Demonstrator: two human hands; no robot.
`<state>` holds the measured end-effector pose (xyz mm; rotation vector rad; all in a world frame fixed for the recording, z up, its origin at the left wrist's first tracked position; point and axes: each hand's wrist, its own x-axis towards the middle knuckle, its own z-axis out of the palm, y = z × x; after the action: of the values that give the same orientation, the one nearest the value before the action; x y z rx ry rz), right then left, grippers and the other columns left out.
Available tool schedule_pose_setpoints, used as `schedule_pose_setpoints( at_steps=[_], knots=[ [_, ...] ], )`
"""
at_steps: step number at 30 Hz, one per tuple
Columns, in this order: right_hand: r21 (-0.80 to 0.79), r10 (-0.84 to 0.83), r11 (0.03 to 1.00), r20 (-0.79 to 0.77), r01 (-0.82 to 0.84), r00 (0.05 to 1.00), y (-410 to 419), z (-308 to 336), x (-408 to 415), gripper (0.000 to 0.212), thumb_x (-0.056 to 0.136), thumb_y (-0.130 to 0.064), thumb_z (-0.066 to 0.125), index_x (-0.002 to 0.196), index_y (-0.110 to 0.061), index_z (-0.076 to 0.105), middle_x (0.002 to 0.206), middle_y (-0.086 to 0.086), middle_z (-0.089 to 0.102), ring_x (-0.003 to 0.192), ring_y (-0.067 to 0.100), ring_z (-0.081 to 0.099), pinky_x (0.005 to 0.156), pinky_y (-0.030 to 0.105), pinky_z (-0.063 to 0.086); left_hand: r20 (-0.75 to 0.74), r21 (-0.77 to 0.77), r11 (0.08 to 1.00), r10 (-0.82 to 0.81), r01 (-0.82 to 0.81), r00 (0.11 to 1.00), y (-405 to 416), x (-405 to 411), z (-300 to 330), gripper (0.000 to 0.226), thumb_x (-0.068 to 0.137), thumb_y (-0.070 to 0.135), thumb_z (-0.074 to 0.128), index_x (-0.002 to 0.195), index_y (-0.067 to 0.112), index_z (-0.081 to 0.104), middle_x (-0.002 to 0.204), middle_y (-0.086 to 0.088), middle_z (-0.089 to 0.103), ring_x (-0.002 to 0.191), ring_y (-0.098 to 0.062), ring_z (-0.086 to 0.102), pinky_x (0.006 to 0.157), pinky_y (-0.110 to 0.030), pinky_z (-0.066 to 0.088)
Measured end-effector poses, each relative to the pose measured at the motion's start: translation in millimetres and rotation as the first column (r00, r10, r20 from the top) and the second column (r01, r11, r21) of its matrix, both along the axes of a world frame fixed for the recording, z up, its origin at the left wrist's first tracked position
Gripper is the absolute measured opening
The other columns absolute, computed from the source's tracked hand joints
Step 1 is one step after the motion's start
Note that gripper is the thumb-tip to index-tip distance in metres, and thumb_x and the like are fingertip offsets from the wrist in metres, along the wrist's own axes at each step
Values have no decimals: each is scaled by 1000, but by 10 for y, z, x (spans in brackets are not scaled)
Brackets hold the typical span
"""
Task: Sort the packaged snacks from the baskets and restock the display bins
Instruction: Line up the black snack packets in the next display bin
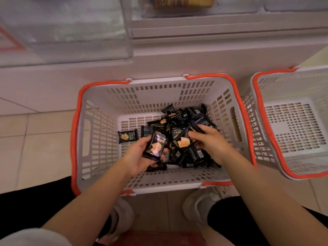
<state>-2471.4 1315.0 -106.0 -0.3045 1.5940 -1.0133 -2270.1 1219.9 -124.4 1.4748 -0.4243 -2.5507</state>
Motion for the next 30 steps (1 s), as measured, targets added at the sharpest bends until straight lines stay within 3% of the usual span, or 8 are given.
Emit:
schedule_pose_setpoints(
  at_steps=[4, 8, 10, 12, 16, 24, 27, 30],
  knots=[
    [-38, 240, 969, -93, -244, 966, -85, 114, 266, 10, 84, -17, 68, 90, -24, 66, 81, -9, 67, 73, 5, 61, 59, 18, 46, 80, -232, 969, -63, 80, 995, 44, 143, 62, 23, 97, 25, 43, 105, 13, 62, 89, -3, 73, 73, -15, 69, 59, -30, 54],
    [-5, 176, 984, -95, -177, 980, -98, 28, 640, 21, 82, -8, 69, 92, -7, 51, 85, 3, 61, 69, 10, 63, 52, 16, 51, 202, -347, 898, -209, 270, 957, 141, 230, 59, 29, 95, 33, 48, 113, 13, 59, 103, -6, 70, 92, -17, 67, 80, -35, 52],
    [37, 215, 977, -156, -211, 964, -93, -29, 745, 21, 82, -12, 70, 90, -9, 51, 86, 3, 60, 71, 12, 62, 56, 19, 55, 313, -452, 784, -308, 426, 899, 186, 250, 59, 35, 89, 32, 59, 118, 13, 55, 99, 1, 68, 87, -6, 66, 74, -22, 51],
    [66, 331, 943, -263, -326, 906, -99, -71, 745, 12, 86, -20, 66, 90, -15, 56, 85, -2, 61, 78, 15, 63, 69, 29, 58, 387, -505, 667, -393, 548, 834, 214, 253, 35, 38, 84, 24, 67, 118, 11, 52, 99, 7, 65, 81, 0, 63, 65, -13, 48],
    [260, 529, 846, -529, -466, 664, -100, -191, 538, 25, 93, -32, 54, 106, -13, 62, 102, 2, 64, 94, 19, 59, 79, 30, 46, 590, -486, 528, -391, 697, 707, 234, 285, -82, 44, 84, 25, 66, 125, 19, 50, 128, 3, 56, 108, -11, 55, 88, -22, 42],
    [790, 865, 498, -421, -358, 272, -72, -576, 218, 54, 94, -38, 50, 132, -2, 40, 131, 16, 42, 117, 34, 48, 84, 42, 46, 659, -346, 623, -371, 701, 655, 160, 355, -275, 58, 89, 25, 61, 138, 2, 40, 141, -15, 46, 128, -28, 44, 108, -40, 34],
    [835, 890, 450, -389, -317, 240, -114, -655, 277, 57, 90, -33, 58, 132, -2, 36, 131, 18, 41, 115, 35, 50, 81, 38, 48, 659, -405, 644, -286, 649, 695, 149, 340, -294, 57, 90, 21, 60, 140, 6, 37, 139, -5, 46, 130, -23, 42, 105, -33, 33],
    [841, 911, 410, -392, -352, 127, -120, -697, 319, 47, 89, -14, 56, 130, -4, 35, 131, 21, 40, 117, 38, 48, 89, 39, 46, 633, -448, 658, -244, 605, 734, 134, 302, -270, 42, 92, 15, 56, 133, 10, 46, 112, 15, 50, 106, -6, 50, 89, -25, 34]
  ],
)
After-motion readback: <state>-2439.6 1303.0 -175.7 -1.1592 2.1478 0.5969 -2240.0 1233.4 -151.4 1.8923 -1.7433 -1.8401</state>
